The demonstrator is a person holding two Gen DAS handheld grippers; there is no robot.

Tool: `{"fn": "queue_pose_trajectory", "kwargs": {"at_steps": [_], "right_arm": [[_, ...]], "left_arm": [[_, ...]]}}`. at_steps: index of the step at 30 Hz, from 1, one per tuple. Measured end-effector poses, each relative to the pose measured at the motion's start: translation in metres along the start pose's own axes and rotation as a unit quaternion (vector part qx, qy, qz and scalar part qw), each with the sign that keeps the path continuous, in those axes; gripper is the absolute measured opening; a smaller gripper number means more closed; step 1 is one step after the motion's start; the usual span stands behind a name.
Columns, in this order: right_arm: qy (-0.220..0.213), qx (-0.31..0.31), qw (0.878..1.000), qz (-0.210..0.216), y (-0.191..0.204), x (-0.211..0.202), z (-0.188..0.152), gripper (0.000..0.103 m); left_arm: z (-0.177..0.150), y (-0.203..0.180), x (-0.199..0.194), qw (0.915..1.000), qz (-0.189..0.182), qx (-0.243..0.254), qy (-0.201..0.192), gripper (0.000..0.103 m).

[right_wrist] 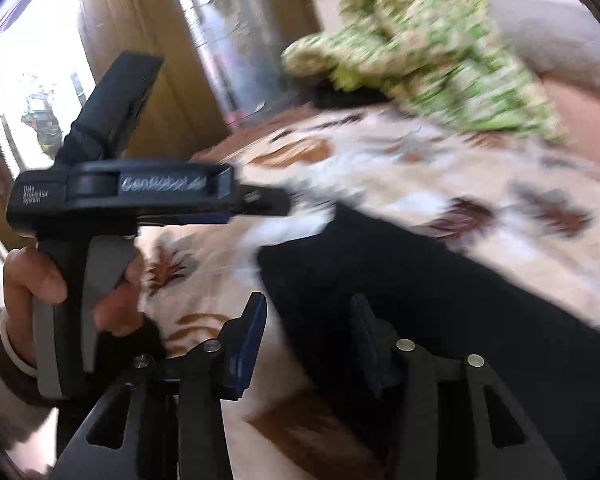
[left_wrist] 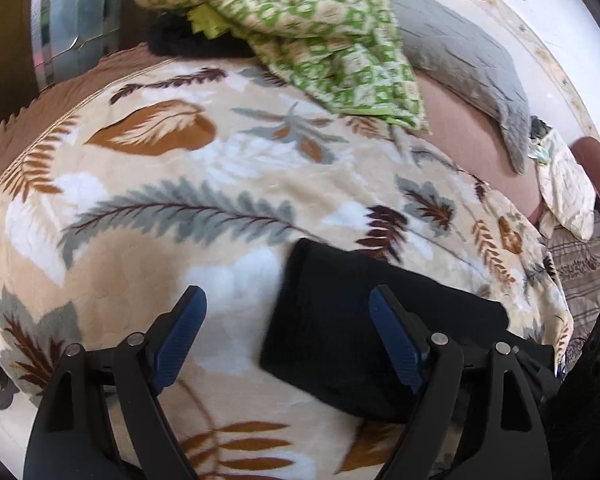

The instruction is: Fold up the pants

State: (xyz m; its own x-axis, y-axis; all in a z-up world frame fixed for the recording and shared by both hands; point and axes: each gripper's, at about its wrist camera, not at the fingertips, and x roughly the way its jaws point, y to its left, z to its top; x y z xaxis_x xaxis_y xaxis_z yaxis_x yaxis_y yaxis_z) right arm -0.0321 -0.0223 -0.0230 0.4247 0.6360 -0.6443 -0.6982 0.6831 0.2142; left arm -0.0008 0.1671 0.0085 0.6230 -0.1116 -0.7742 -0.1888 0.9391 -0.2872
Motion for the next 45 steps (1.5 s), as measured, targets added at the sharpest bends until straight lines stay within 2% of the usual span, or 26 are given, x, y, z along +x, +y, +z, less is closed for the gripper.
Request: {"fn": "queue_pose_trajectory", "kwargs": {"at_steps": [2, 4, 6, 9, 13, 15, 16, 21, 26, 34, 40, 45], "right_arm": [[-0.012, 0.013, 0.999, -0.042, -0.019, -0.02, -0.003, 0.044], [-0.004, 0.041, 0.997, -0.072, -0.04, -0.029, -0.008, 0.044], [0.007, 0.062, 0.993, -0.102, -0.057, -0.035, -0.018, 0.044], [0.021, 0.057, 0.989, -0.131, -0.065, -0.039, -0.03, 0.044], [0.038, 0.056, 0.987, -0.146, -0.068, -0.038, -0.047, 0.044], [0.053, 0.06, 0.986, -0.147, -0.072, -0.029, -0.056, 0.045], [0.044, 0.06, 0.986, -0.147, -0.072, -0.031, -0.059, 0.045], [0.043, 0.072, 0.987, -0.139, -0.074, -0.041, -0.057, 0.046], [0.028, 0.072, 0.983, -0.165, -0.08, -0.065, -0.056, 0.054], [0.019, 0.103, 0.972, -0.212, -0.108, -0.102, -0.073, 0.056], [0.025, 0.132, 0.964, -0.231, -0.126, -0.119, -0.093, 0.056], [0.017, 0.147, 0.958, -0.245, -0.135, -0.136, -0.105, 0.056]], "left_arm": [[-0.003, -0.014, 0.004, 0.9999, -0.01, 0.011, 0.006, 0.084], [-0.009, -0.029, 0.011, 0.9995, -0.006, 0.027, 0.015, 0.084], [-0.017, -0.041, 0.018, 0.999, 0.005, 0.041, 0.015, 0.084], [-0.03, -0.052, 0.026, 0.9975, 0.028, 0.062, 0.017, 0.084], [-0.042, -0.05, 0.045, 0.9961, 0.049, 0.068, 0.03, 0.084], [-0.048, -0.049, 0.053, 0.9934, 0.08, 0.08, 0.021, 0.089], [-0.05, -0.049, 0.055, 0.9927, 0.086, 0.083, 0.019, 0.09], [-0.049, -0.046, 0.05, 0.9933, 0.092, 0.067, 0.022, 0.092], [-0.05, -0.055, 0.036, 0.9918, 0.106, 0.071, 0.003, 0.092], [-0.049, -0.082, 0.004, 0.992, 0.088, 0.08, -0.04, 0.092], [-0.054, -0.111, 0.002, 0.9893, 0.08, 0.113, -0.046, 0.092], [-0.062, -0.134, 0.011, 0.9895, 0.059, 0.128, -0.032, 0.092]]}}
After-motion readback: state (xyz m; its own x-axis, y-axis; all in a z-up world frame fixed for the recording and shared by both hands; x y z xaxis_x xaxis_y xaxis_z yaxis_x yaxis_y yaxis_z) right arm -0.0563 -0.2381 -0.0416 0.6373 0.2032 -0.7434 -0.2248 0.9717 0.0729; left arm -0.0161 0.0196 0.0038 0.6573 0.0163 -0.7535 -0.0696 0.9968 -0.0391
